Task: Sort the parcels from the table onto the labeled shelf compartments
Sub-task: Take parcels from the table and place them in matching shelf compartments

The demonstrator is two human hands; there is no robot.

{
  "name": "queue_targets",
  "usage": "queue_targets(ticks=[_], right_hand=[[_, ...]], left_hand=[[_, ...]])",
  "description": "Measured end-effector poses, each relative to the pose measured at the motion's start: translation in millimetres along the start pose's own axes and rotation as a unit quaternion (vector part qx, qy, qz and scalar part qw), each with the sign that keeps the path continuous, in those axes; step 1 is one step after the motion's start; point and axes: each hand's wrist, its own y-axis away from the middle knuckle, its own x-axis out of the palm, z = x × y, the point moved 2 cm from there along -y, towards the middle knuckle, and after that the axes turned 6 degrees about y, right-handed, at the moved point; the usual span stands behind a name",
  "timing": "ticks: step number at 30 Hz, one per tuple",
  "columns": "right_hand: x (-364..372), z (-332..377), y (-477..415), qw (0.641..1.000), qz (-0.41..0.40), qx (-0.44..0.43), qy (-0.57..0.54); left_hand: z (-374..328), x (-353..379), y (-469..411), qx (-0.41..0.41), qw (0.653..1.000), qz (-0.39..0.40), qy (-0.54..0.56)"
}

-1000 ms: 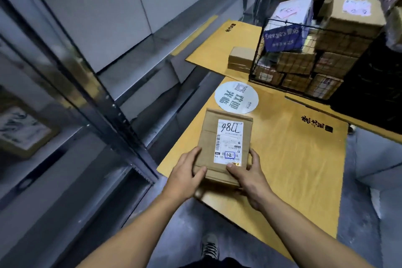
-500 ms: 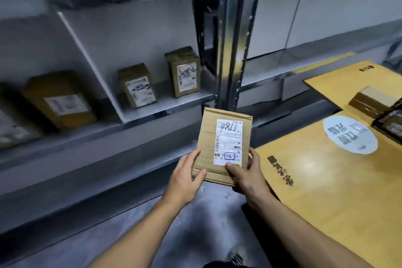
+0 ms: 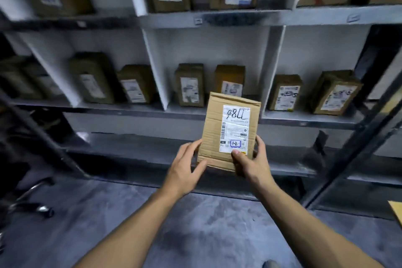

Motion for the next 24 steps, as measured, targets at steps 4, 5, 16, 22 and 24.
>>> queue_targets(ticks=[4, 5, 16, 22, 24], right_hand=[[76, 36, -18, 0.997, 0.074, -0.038, 0.006], [93, 46, -21, 0.995, 0.091, -0.050, 0.004], [264, 148, -66, 0.959, 0.174, -0.220, 0.049], [337, 219, -114, 0.939, 0.170, -0.299, 0.025], [358, 244, -130, 0.934, 0.166, -0.318, 0.011]], left_hand=[[26, -86, 10, -0.024, 0.995, -0.064, -0.071], [31, -105, 13, -0.027, 0.992, -0.076, -0.094], [51, -285, -25, -0.068, 0.914, -0.123, -0.381], [51, -361, -83, -0.046, 0.889, -0.168, -0.423], [50, -384, -103, -0.036, 0.886, -0.175, -0.427]])
